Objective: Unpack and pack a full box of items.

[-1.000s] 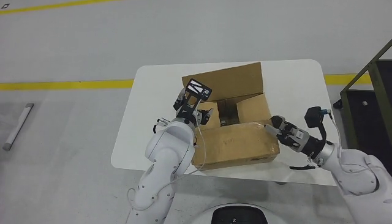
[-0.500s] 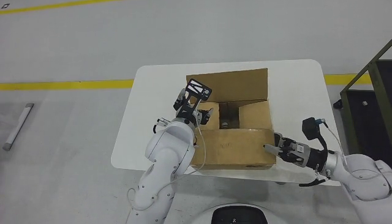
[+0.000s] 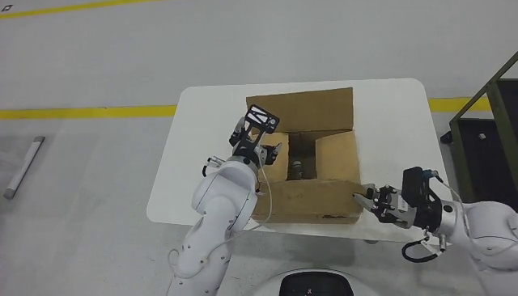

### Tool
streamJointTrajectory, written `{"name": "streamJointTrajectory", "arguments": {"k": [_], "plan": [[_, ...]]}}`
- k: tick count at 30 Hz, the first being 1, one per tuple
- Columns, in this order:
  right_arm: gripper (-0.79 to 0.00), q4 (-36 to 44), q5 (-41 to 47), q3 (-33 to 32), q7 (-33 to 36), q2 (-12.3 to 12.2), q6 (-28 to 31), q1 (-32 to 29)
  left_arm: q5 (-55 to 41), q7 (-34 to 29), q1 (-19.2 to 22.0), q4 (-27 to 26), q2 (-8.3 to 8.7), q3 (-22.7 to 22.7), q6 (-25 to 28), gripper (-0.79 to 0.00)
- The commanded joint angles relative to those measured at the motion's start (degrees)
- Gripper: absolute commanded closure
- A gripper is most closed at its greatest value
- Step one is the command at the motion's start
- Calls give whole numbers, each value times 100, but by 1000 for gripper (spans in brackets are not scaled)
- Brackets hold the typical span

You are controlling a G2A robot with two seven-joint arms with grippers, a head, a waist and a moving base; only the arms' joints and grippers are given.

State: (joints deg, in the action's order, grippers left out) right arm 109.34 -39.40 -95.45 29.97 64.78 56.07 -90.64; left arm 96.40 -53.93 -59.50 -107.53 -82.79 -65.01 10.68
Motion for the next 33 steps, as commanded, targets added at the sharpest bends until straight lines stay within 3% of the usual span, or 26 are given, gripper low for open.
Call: {"name": "streamJointTrajectory", "arguments": {"k": [1,9,10,11,12,14,15,25,26,27,28,29,31,32,33], "plan": [[0,130,-552,-19,-520,24,81,-89,-160,-19,18,-10,-6,-33,28,-785],[0,160,-1727,86,-1993,91,-19,-342,-744,-592,269,97,-40,198,655,-785],[-99,130,-1784,101,-2087,94,-56,-364,-867,-665,293,78,-41,220,770,-785],[-366,63,-1739,116,-2191,101,-169,-400,-998,-714,303,62,-41,239,888,-785],[-705,37,-1670,139,-2255,106,-276,-423,-1057,-801,317,61,-37,242,978,-785],[-723,45,-1622,151,-2262,101,-354,-416,-1093,-895,341,17,-26,269,1175,-785],[-785,17,-1544,148,-2292,101,-411,-422,-1152,-921,337,0,-22,272,1229,-785],[-767,-217,149,-38,-2093,48,-779,-328,-1913,-1351,301,-196,29,256,1754,-785],[-733,-262,397,-36,-2050,42,-802,-308,-1952,-1379,297,-204,35,243,1757,-785],[-613,-289,549,-52,-1948,30,-821,-271,-1943,-1403,300,-217,43,240,1759,-785],[-369,-318,690,-56,-1827,18,-854,-243,-1928,-1412,302,-222,48,242,1749,-785],[-351,-333,796,-57,-1699,5,-867,-213,-1904,-1407,306,-229,54,248,1741,-785],[-397,-381,950,-59,-1490,-18,-873,-161,-1896,-1383,304,-227,61,262,1694,-785],[-502,-417,1022,-51,-1406,-27,-904,-148,-1888,-1373,308,-228,65,270,1682,-785],[-462,-445,1084,-35,-1309,-35,-940,-131,-1873,-1352,307,-237,68,271,1635,-785]]}}
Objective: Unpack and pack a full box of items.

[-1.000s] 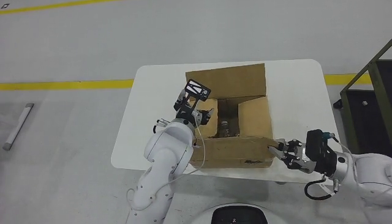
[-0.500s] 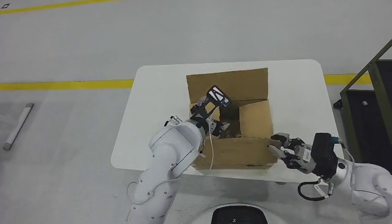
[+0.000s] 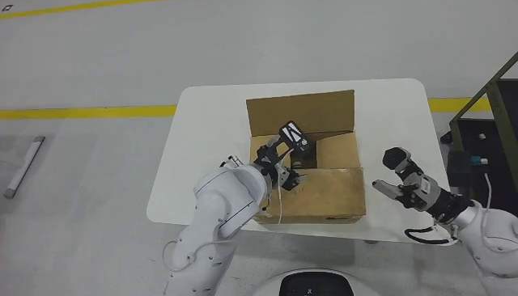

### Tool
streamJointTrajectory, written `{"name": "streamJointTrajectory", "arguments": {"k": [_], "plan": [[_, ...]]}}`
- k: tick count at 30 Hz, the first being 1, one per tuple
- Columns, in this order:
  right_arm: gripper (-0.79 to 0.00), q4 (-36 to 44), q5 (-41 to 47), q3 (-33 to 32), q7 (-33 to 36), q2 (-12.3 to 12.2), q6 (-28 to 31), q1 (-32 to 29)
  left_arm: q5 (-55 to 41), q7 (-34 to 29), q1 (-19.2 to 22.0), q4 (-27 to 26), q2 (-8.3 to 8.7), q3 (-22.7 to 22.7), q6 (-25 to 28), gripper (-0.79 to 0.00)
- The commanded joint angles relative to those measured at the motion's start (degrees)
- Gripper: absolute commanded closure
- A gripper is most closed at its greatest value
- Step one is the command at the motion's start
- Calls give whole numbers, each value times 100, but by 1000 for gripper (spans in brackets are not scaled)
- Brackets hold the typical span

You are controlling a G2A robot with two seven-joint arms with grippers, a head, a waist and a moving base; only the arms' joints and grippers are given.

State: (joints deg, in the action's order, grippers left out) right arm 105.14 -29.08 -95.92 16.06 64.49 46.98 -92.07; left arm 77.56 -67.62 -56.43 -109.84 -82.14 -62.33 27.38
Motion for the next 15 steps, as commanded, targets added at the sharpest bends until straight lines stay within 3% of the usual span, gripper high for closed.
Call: {"name": "streamJointTrajectory", "arguments": {"k": [1,2,4,12,15], "plan": [[-508,-45,47,15,174,-16,-46,35,29,33,0,-14,5,4,-84,-785],[-551,-68,24,28,274,-26,-52,50,68,55,5,-24,9,7,-120,-785],[-514,-126,5,78,450,-43,-36,76,125,121,10,-28,14,-5,-231,-785],[-545,-368,-409,361,742,-76,-57,203,596,389,36,54,49,-129,-633,-785],[-646,-367,-866,383,528,-71,-234,244,750,485,7,57,58,-167,-821,-785]]}}
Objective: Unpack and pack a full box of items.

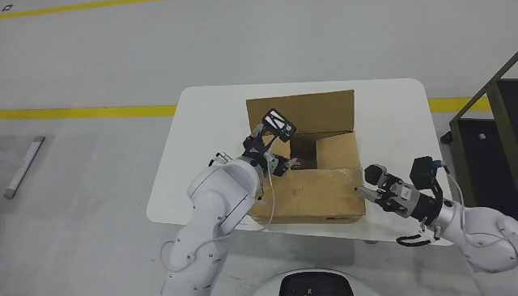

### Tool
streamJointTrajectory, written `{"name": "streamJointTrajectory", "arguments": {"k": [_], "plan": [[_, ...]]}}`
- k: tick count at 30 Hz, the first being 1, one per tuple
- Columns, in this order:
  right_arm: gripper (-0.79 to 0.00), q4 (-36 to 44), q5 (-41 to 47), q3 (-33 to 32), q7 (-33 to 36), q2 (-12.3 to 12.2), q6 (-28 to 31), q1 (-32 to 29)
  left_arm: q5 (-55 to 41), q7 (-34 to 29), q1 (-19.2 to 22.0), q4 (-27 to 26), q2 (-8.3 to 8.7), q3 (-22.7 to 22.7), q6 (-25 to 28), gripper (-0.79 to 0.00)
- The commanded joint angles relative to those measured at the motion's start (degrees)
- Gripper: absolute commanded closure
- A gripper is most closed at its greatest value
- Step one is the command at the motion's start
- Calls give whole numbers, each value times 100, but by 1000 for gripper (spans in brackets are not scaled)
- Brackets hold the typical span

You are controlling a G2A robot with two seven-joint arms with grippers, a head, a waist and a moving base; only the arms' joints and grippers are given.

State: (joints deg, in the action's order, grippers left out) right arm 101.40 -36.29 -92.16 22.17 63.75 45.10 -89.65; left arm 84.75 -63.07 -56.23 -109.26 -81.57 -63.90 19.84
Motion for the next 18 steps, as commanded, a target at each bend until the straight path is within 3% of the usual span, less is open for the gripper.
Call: {"name": "streamJointTrajectory", "arguments": {"k": [1,3,7,8,9,10,12,14,18], "plan": [[-665,2,-176,33,-224,11,-88,-11,76,41,-21,1,3,-15,-119,-785],[-733,-11,-234,71,-355,17,-136,-23,139,78,-39,-1,5,-14,-204,-785],[-708,-56,-363,190,-408,15,-146,23,190,108,-62,7,10,-6,-272,-785],[-631,-80,-335,248,-399,16,-117,47,195,113,-66,7,11,-3,-276,-785],[-388,-99,-333,319,-347,14,-57,78,204,115,-72,10,13,-4,-288,-785],[-329,-120,-351,385,-277,10,29,119,205,114,-77,9,14,-2,-293,-785],[-289,-176,-352,496,-182,1,198,195,210,117,-81,7,17,-3,-299,-785],[-163,-228,-149,578,-191,-2,305,233,217,127,-84,5,19,-6,-312,-785],[-166,-302,315,628,104,-44,537,268,192,158,-92,14,23,-24,-350,-785]]}}
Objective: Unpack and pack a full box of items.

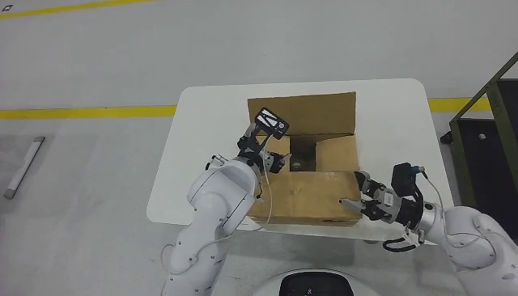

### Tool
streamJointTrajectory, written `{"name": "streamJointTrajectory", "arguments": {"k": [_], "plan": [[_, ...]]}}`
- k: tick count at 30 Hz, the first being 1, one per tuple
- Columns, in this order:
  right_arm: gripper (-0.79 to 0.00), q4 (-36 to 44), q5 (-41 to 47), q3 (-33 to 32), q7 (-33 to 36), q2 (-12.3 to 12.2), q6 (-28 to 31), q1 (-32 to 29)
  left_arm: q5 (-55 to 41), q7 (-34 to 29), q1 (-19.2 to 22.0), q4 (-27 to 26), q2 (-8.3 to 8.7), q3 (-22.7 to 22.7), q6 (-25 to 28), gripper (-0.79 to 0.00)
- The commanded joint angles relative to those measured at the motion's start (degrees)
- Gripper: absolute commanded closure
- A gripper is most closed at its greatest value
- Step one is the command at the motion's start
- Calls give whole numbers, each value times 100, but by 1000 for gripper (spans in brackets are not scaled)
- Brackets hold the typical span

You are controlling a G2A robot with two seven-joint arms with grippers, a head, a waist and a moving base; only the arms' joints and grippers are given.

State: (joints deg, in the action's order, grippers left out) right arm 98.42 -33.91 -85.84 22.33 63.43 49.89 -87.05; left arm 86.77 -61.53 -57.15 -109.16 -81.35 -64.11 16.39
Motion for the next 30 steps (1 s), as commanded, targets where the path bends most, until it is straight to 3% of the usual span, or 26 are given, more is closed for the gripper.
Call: {"name": "streamJointTrajectory", "arguments": {"k": [1,2,5,11,13,15,18,23,30], "plan": [[-43,-8,143,-5,169,-27,143,6,-8,7,3,8,2,-8,-10,-785],[0,-24,324,44,267,-42,312,-28,-6,11,4,13,3,-8,-12,-785],[0,-19,778,10,624,-112,577,-29,-11,23,9,25,6,-11,-13,-785],[0,-37,1038,23,974,-184,317,-35,-19,47,33,46,13,-14,4,-785],[-46,-12,1165,82,1083,-202,296,-18,-17,56,43,55,15,-19,4,-785],[-43,-8,1328,168,1245,-221,206,-16,-14,67,48,58,17,-18,4,-785],[-237,22,1446,245,1496,-254,117,37,2,79,55,60,21,-21,4,-785],[-339,3,1672,326,1904,-311,-124,138,19,81,49,53,26,-26,-26,-785],[-256,13,1947,502,2239,-361,-383,261,93,95,15,22,37,-34,-60,-785]]}}
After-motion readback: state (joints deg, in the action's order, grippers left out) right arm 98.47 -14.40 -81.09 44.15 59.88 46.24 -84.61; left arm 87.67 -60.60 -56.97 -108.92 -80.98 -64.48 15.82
